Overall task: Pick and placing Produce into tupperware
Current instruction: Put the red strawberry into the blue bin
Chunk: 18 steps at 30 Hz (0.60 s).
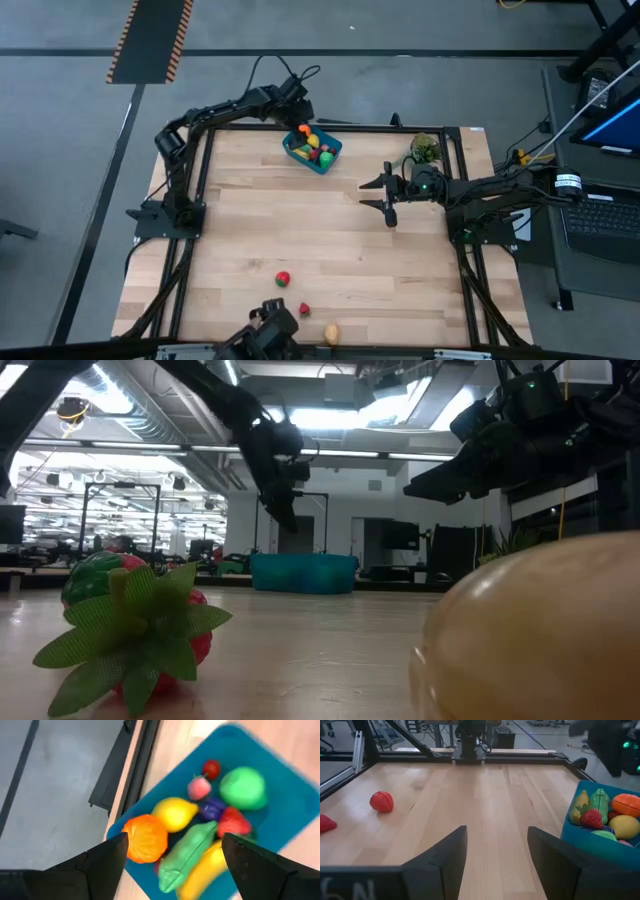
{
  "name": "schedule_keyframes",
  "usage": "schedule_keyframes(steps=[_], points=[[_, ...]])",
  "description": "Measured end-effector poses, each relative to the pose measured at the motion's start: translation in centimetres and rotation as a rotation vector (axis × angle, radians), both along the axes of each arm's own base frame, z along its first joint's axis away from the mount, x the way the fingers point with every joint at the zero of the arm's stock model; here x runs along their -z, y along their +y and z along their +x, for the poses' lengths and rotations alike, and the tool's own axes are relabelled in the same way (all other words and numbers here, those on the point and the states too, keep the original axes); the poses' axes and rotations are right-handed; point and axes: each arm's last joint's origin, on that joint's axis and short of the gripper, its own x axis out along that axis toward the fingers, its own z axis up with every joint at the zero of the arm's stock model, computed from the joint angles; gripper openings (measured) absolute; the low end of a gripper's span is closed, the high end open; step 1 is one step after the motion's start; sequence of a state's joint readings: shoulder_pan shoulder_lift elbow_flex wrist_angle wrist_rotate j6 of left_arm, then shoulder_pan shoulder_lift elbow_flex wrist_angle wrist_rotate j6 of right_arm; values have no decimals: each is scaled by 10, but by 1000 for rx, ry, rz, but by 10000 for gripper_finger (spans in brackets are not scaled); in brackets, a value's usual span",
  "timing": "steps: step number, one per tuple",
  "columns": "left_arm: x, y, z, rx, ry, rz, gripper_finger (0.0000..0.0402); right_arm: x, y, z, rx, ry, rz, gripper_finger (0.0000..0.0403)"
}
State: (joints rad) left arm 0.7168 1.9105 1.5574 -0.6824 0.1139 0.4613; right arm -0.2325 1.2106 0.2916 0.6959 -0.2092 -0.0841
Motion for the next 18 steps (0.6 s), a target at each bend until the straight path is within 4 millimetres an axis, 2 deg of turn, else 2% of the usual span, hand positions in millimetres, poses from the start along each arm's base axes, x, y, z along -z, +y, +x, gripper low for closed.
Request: schedule_keyframes(steps=[11,15,18], points=[[-51,-38,-26,-52,-28,-115,316,0,0,0,7,-3,34,210],[-53,-57,-36,44,-127,-191,316,0,0,0,11,-3,52,210],[-43,-76,-47,97,-203,-207,316,0,0,0,13,-3,59,210]])
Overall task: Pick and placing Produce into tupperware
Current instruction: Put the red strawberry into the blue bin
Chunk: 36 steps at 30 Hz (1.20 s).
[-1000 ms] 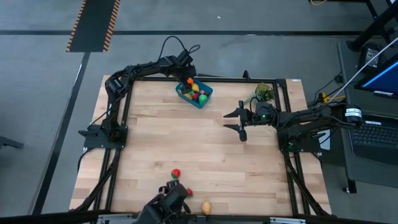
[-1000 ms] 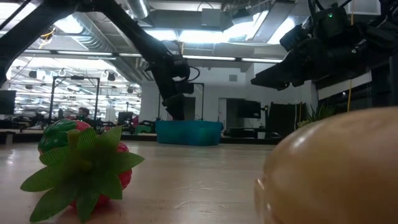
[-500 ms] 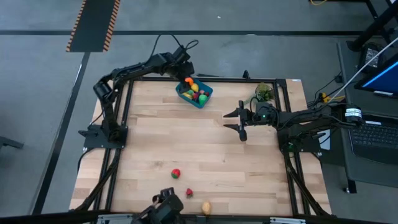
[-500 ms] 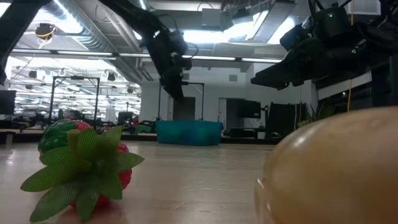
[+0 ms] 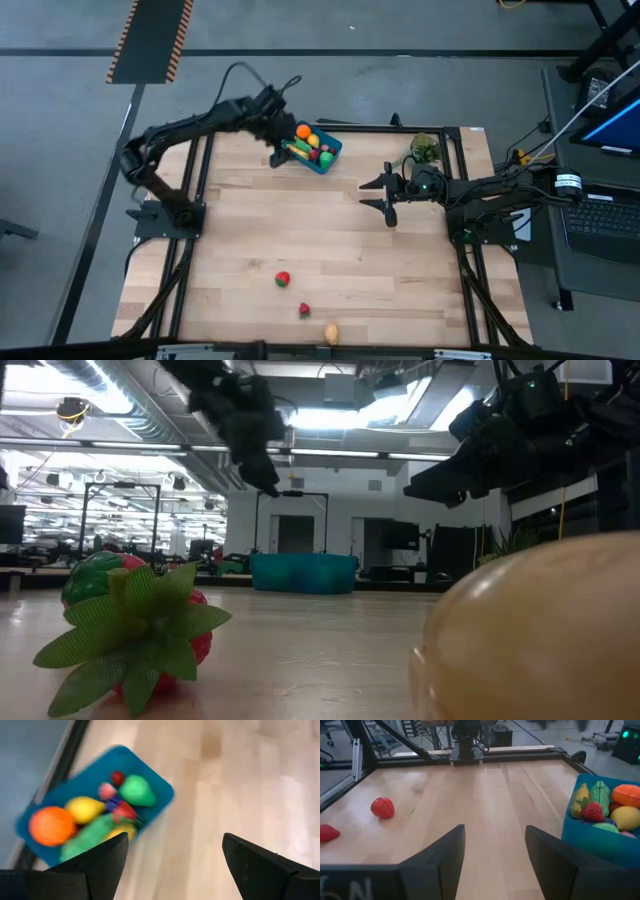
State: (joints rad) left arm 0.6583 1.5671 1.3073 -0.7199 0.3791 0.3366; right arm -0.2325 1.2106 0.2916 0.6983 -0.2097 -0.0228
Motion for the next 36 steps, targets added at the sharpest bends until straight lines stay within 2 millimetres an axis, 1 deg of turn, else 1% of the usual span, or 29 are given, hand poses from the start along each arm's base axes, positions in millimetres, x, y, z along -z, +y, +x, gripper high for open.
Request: schedule_keyframes(steps=[2,6,11,13,16,19,22,26,30,36], points=[[11,-14,-12,-13,-33,2,316,0,0,0,4,0,19,210],[31,-49,-40,-57,-108,25,316,0,0,0,3,0,17,210],[48,-94,-76,-163,-209,63,316,-1,0,0,3,-13,12,210],[53,-110,-90,-202,-235,72,316,-3,0,1,3,-32,8,210],[55,-129,-105,-253,-280,113,316,-6,0,1,3,-65,4,210],[57,-144,-117,-249,-341,142,316,-7,1,1,-2,-74,2,210],[62,-157,-126,-191,-380,142,316,-7,3,2,-10,-75,3,210],[66,-166,-134,-141,-416,138,316,-7,4,2,-19,-75,4,210],[65,-168,-135,-127,-428,138,316,-7,6,2,-25,-75,6,210],[65,-168,-135,-127,-427,138,316,-7,6,2,-16,-75,56,210]])
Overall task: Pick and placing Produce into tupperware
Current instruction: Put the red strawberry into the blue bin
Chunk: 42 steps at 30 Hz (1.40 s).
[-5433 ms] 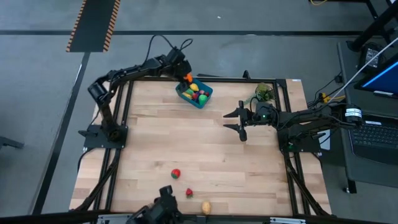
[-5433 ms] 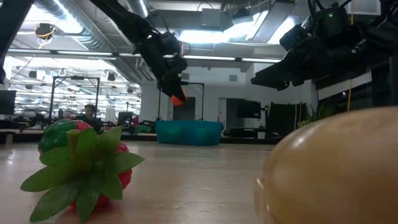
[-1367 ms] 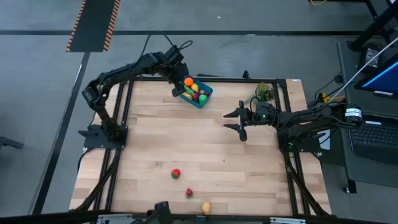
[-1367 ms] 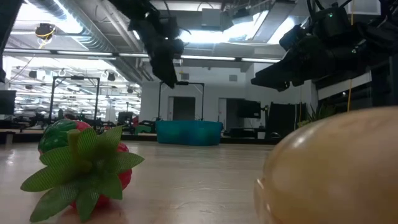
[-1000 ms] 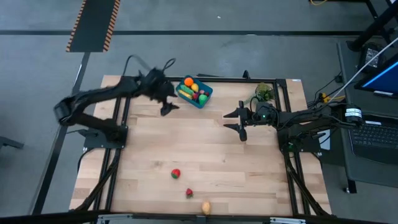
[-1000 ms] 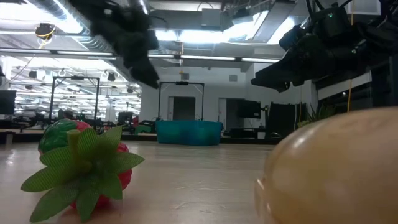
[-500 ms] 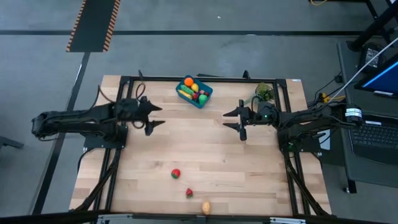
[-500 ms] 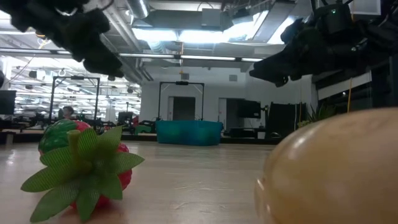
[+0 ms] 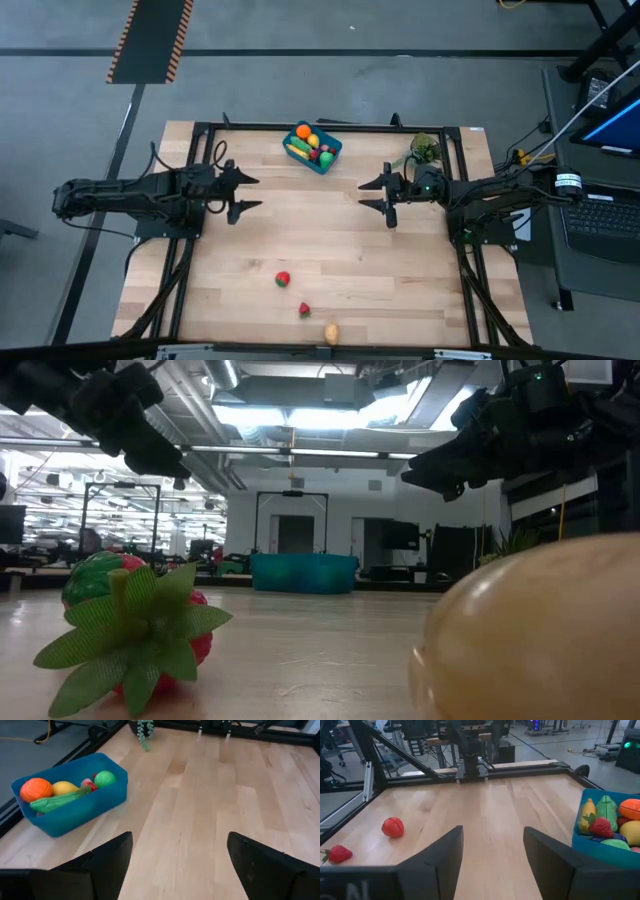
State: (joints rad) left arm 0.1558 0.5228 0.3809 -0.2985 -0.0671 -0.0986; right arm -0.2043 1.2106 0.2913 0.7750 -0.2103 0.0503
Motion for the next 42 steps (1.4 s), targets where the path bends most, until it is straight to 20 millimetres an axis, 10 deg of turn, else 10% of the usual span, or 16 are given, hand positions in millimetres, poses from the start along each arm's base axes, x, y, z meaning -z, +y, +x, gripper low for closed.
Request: schedule_keyframes(steps=[42], points=[[-4,-19,3,326,-59,-136,316,0,0,0,13,3,102,210]])
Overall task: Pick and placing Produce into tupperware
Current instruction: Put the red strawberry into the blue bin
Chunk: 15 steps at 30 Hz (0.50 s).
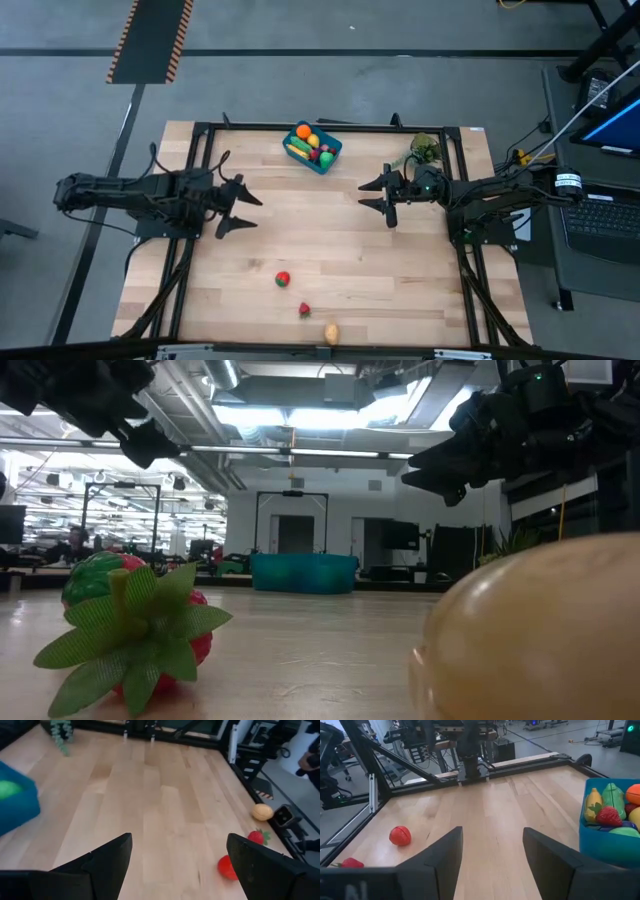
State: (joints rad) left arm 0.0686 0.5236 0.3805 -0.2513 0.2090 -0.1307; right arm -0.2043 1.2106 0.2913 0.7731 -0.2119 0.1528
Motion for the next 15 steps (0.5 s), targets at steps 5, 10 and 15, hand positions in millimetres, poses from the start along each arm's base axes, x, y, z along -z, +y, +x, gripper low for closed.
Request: schedule_keyframes(steps=[5,10,15], points=[[-3,-12,2,38,-27,-2,316,0,0,0,0,0,4,210],[0,-26,4,37,-4,8,316,0,0,0,0,0,4,210],[4,-38,5,-23,21,23,316,0,0,0,-1,0,4,210]])
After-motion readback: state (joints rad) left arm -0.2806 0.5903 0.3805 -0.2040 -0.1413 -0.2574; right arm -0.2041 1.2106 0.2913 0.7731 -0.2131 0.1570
